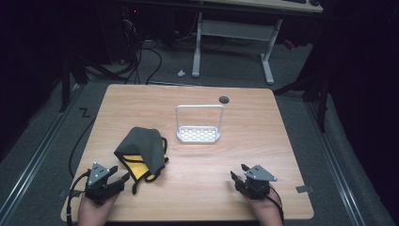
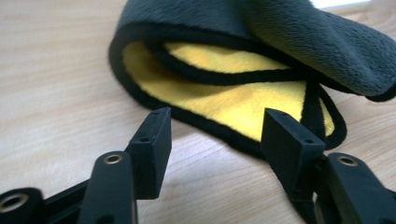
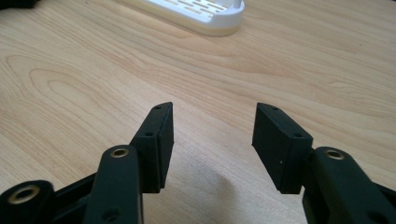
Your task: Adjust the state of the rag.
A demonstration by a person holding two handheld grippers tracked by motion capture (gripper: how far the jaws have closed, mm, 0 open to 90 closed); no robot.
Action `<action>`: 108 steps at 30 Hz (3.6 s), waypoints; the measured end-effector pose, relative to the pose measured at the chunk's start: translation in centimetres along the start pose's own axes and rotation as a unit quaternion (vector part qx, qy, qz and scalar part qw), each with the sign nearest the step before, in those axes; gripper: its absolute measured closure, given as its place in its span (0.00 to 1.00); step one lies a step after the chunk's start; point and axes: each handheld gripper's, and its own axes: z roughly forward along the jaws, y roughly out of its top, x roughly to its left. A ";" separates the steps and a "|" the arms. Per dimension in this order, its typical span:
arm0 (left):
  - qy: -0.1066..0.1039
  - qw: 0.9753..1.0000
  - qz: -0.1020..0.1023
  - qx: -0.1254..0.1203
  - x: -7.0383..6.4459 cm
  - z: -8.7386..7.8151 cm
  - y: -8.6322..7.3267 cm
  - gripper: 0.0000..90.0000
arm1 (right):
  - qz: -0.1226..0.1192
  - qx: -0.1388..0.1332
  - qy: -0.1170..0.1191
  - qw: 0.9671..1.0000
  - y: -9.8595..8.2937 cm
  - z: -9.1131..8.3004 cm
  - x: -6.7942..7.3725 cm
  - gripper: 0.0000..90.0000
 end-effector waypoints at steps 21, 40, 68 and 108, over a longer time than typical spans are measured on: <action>-0.061 0.998 -0.031 0.000 -0.5 0.1 0.5 0.50 | 0.011 -0.009 0.014 1.000 0.1 0.2 0.7 0.56; -0.072 0.997 0.027 0.028 -4.6 2.7 1.7 0.46 | -0.013 -0.006 0.029 0.999 0.3 0.5 2.1 0.56; -0.099 0.986 0.106 0.082 -11.4 4.7 1.7 0.88 | -0.019 -0.011 0.040 0.999 0.7 0.4 3.1 0.56; -0.168 0.974 0.114 0.096 -13.6 4.5 1.4 0.91 | -0.059 -0.006 0.116 0.991 1.6 0.7 8.5 0.61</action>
